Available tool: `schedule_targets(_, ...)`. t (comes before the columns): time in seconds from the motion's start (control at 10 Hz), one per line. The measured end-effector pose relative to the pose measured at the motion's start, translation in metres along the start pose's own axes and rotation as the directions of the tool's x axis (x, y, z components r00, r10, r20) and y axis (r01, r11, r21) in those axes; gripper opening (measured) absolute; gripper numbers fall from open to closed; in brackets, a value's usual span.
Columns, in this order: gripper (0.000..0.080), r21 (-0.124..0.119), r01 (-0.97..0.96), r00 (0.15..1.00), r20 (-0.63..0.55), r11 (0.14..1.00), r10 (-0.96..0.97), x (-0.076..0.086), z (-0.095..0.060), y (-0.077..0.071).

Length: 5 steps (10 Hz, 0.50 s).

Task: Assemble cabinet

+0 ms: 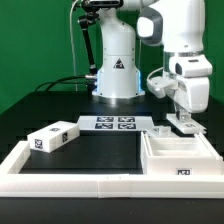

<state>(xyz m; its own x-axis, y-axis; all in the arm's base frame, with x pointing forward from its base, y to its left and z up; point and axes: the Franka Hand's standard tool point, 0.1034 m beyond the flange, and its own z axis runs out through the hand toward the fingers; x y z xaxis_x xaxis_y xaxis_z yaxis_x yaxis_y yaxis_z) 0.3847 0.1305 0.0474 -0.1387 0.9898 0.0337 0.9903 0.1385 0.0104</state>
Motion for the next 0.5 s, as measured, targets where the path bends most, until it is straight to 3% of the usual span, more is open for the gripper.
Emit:
schedule_targets(0.2, 0.0068, 0.008, -0.013, 0.999, 0.031, 1.000, 0.012, -0.019, -0.015, 0.012)
schedule_targets(0.3, 0.0068, 0.003, -0.022, 0.999, 0.035, 1.000, 0.022, -0.024, -0.019, 0.019)
schedule_targets(0.5, 0.0068, 0.005, -0.026, 0.999, 0.033, 1.000, 0.026, -0.023, -0.017, 0.017)
